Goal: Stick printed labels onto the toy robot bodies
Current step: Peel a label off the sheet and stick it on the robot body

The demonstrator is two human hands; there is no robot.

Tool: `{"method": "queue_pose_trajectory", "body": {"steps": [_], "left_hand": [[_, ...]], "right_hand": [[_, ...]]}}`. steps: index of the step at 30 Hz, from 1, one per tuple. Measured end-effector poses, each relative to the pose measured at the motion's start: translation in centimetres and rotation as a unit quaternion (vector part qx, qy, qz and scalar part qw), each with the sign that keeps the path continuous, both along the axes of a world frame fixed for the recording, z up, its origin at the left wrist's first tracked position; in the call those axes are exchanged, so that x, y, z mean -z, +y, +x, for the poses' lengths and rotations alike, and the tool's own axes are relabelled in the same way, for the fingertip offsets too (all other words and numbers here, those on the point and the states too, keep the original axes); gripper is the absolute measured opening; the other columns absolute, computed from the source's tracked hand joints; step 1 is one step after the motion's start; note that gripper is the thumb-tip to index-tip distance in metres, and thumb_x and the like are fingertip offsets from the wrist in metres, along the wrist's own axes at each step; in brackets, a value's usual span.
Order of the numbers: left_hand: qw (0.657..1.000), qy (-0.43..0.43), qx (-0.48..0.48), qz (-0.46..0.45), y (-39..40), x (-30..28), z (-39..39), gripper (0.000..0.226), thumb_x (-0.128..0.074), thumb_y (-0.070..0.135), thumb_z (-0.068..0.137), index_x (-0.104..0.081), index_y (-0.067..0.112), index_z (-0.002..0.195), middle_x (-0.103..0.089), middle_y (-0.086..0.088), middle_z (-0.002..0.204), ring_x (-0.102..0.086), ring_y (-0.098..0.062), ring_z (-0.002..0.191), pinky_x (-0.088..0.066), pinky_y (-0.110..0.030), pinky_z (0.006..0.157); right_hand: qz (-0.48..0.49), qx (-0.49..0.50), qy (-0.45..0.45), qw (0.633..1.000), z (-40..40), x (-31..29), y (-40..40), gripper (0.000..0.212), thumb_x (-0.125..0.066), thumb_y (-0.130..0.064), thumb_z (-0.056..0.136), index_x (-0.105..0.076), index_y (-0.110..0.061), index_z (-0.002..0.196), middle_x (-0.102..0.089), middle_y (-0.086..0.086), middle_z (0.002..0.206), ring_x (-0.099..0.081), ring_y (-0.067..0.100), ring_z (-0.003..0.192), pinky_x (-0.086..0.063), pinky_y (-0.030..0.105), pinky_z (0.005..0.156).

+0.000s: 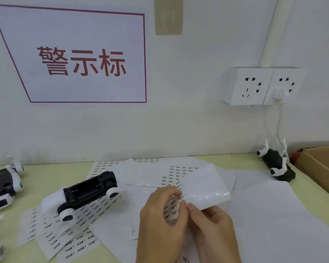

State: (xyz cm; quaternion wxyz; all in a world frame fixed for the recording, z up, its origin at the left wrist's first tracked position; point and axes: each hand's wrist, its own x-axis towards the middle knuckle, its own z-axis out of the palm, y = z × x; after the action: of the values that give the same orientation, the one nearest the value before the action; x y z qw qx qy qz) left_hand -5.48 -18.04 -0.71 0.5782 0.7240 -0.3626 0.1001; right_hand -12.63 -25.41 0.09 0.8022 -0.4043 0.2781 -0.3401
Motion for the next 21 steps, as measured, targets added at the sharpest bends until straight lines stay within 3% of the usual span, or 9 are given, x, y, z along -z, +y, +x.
{"method": "queue_pose_trajectory", "body": {"steps": [5, 8, 13, 17, 21], "left_hand": [[0.998, -0.055, -0.027, -0.026, -0.4, 0.1, -0.4, 0.017, -0.066, 0.025, 0.08, -0.077, 0.016, 0.089, -0.069, 0.008, 0.099, -0.066, -0.005, 0.095, -0.05, -0.013, 0.083], [0.996, -0.063, -0.043, -0.043, -0.4, -0.2, -0.7, 0.02, -0.06, 0.03, 0.081, -0.074, 0.018, 0.088, -0.063, 0.005, 0.096, -0.063, -0.009, 0.093, -0.047, -0.011, 0.08], [0.999, -0.035, -0.032, -0.018, -0.2, -0.5, -0.5, 0.023, -0.06, 0.032, 0.077, -0.07, 0.017, 0.093, -0.065, 0.007, 0.097, -0.066, -0.014, 0.093, -0.051, -0.019, 0.08], [0.999, -0.034, -0.03, 0.005, 0.1, -0.1, -0.2, 0.021, -0.062, 0.031, 0.078, -0.07, 0.018, 0.092, -0.066, 0.009, 0.096, -0.066, -0.008, 0.091, -0.048, -0.011, 0.08], [0.999, -0.005, -0.025, 0.039, -0.1, 0.3, 0.4, 0.023, -0.066, 0.032, 0.074, -0.072, 0.015, 0.089, -0.067, 0.013, 0.097, -0.062, 0.002, 0.091, -0.04, -0.002, 0.083]], "right_hand": [[0.064, -0.003, -0.014, 0.998, 0.3, -0.3, 0.0, 0.015, -0.064, 0.014, 0.078, -0.076, 0.008, 0.075, -0.074, 0.029, 0.088, -0.076, 0.033, 0.078, -0.058, 0.025, 0.057], [0.061, 0.001, -0.025, 0.998, 0.3, -0.6, 0.2, 0.012, -0.069, 0.001, 0.063, -0.078, 0.002, 0.071, -0.074, 0.025, 0.081, -0.075, 0.026, 0.071, -0.057, 0.022, 0.055], [0.078, -0.002, -0.038, 0.996, 0.5, -1.3, 0.3, 0.009, -0.067, -0.004, 0.059, -0.075, 0.0, 0.06, -0.071, 0.02, 0.066, -0.07, 0.02, 0.057, -0.054, 0.02, 0.05], [0.09, -0.009, -0.049, 0.995, 0.5, -1.3, 0.3, 0.012, -0.062, 0.0, 0.056, -0.074, 0.002, 0.057, -0.07, 0.025, 0.067, -0.072, 0.025, 0.057, -0.056, 0.022, 0.05], [0.074, -0.011, -0.034, 0.997, 0.5, -0.9, 0.3, 0.02, -0.063, -0.001, 0.054, -0.077, 0.004, 0.067, -0.072, 0.028, 0.075, -0.074, 0.028, 0.064, -0.057, 0.023, 0.054]]}}
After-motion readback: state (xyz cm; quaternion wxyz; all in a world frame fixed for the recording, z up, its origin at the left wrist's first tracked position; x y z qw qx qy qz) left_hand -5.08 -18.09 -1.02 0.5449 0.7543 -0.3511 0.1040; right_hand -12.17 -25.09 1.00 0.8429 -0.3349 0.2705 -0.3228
